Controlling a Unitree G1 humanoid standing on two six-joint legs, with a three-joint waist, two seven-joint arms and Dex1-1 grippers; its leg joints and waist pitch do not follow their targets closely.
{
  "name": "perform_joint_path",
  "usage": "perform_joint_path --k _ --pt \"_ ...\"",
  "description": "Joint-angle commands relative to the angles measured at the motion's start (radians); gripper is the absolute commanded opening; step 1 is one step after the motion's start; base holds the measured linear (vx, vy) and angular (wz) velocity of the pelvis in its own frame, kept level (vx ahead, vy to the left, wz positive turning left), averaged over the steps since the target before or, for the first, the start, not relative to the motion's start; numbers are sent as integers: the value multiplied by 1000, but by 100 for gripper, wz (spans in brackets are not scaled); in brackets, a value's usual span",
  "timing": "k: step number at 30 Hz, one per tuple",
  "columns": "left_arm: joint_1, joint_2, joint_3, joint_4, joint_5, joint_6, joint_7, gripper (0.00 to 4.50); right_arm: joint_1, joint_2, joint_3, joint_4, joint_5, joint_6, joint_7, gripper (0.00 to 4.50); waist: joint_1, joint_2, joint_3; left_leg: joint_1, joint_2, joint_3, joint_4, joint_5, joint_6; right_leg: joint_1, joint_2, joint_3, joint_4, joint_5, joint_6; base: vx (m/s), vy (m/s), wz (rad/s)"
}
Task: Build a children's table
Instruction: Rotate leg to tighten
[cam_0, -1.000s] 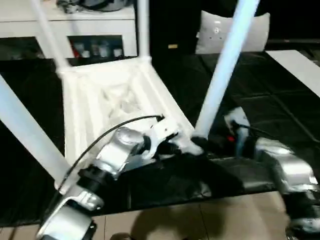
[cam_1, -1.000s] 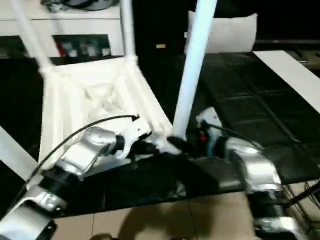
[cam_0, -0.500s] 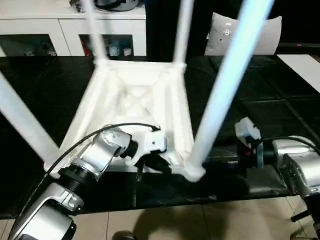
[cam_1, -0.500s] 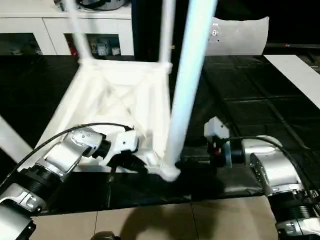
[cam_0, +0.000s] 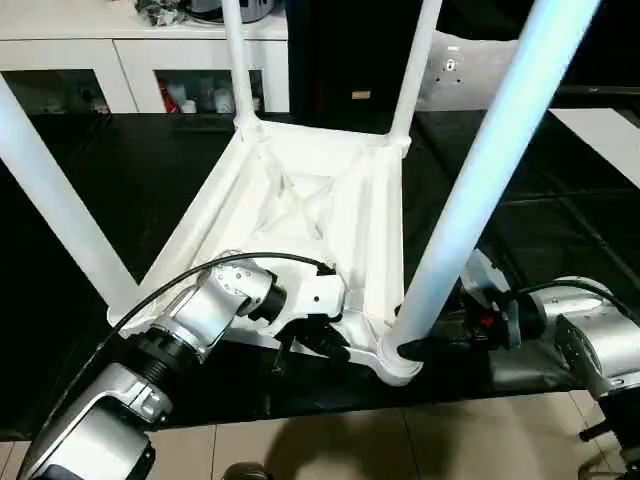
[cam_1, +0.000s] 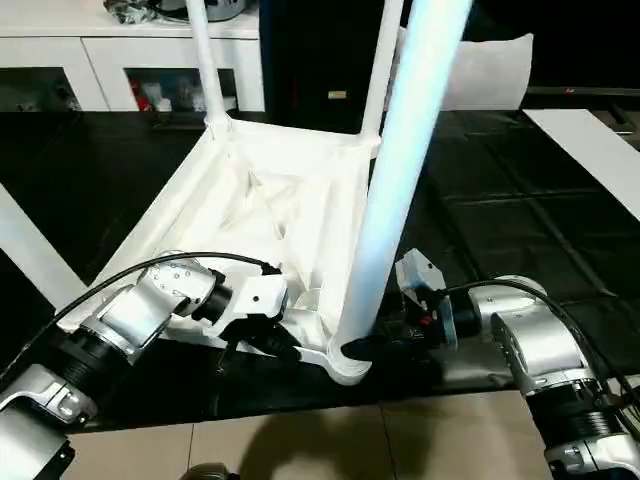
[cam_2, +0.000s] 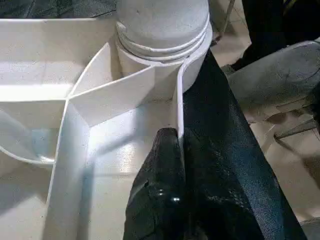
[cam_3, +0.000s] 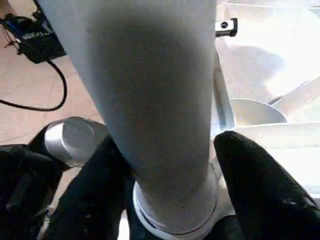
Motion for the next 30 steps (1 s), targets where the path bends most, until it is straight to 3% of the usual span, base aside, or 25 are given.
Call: perform_joint_path --k 1,3,6,9,10,11,12,13,15,16,18,20,21,23,24,27,30 --pt "-25 -3 -17 -21 -1 -22 -37 0 -15 -6 -3 -10 12 11 10 258 -5 -16 -77 -2 32 -5 -61 -103 75 67 -72 70 -84 -393 8 0 0 0" --pt "-25 -5 -12 -17 -2 -13 -29 0 -12 -5 -5 -15 23 21 9 226 -5 -16 -76 -2 30 -4 -61 -103 74 67 -72 70 -86 -399 13 0 0 0" --pt "-23 -33 22 -17 -13 85 38 0 4 16 -33 -47 55 69 -48 213 -7 -16 -75 -2 30 -4 -62 -102 67 67 -72 68 -88 -409 16 0 0 0" --pt "-20 -99 93 -8 -35 217 185 0 7 88 -54 -75 28 157 -241 200 -13 -16 -72 1 23 -4 -60 -116 51 66 -71 60 -98 -457 41 0 0 0" --pt "-19 -114 108 -6 -39 243 218 0 6 106 -57 -74 15 165 -284 198 -18 -15 -72 0 25 -2 -60 -118 45 62 -70 62 -98 -461 38 0 0 0" --pt "-18 -148 139 -1 -44 301 293 0 1 147 -62 -63 -19 168 -374 197 -26 -17 -70 1 21 -3 -59 -125 32 63 -69 53 -106 -482 51 0 0 0" --pt "-17 -149 140 -1 -44 303 295 0 1 149 -62 -62 -20 169 -377 196 -38 -21 -71 -6 19 -7 -58 -129 28 70 -69 46 -106 -489 68 0 0 0" --pt "-16 -168 156 2 -47 322 332 0 -7 176 -70 -44 -32 180 -432 196 -42 -20 -73 -9 17 -8 -57 -131 29 73 -70 44 -108 -489 78 0 0 0" --pt "-16 -237 202 13 -58 375 442 0 -40 270 -100 20 -53 224 -606 194 -68 -20 -75 -8 11 -7 -54 -132 37 69 -67 42 -111 -476 82 0 0 0" --pt "-16 -237 202 13 -58 375 442 0 -40 270 -100 20 -53 224 -606 194 -75 -20 -75 -10 10 -6 -53 -129 41 68 -65 42 -112 -469 77 0 0 0" --pt "-26 -304 249 25 -71 403 541 0 -77 356 -147 76 -54 256 -775 194 -86 -20 -75 -10 7 -5 -52 -124 48 67 -65 40 -114 -468 78 0 0 0" --pt "-39 -372 290 35 -93 421 618 0 -120 450 -229 146 -18 262 -939 194 -97 -18 -76 -7 5 -4 -50 -127 51 64 -65 36 -119 -477 77 0 0 0" --pt "-43 -394 295 38 -93 422 644 0 -126 465 -225 161 -33 226 -952 228 -98 -17 -78 -9 7 -7 -52 -119 58 68 -64 37 -116 -463 79 0 0 0" --pt "-44 -410 285 35 -79 428 661 0 -122 464 -184 166 -86 157 -935 228 -92 -12 -82 -9 16 -9 -57 -91 75 71 -68 46 -107 -401 61 0 0 0" --pt "-44 -411 281 32 -75 431 662 0 -120 464 -177 166 -97 147 -934 253 -88 -14 -84 -13 20 -10 -58 -60 85 73 -67 53 -94 -347 42 0 0 0" --pt "-37 -395 266 20 -55 426 659 0 -110 454 -182 152 -93 153 -904 277 -76 -10 -87 -8 34 -13 -59 1 106 71 -74 67 -72 -244 -23 0 0 0" --pt "-22 -359 253 4 -44 380 620 0 -89 389 -181 124 -91 118 -816 311 -64 -12 -84 -9 34 -9 -59 20 124 75 -75 73 -64 -196 -57 0 0 0"
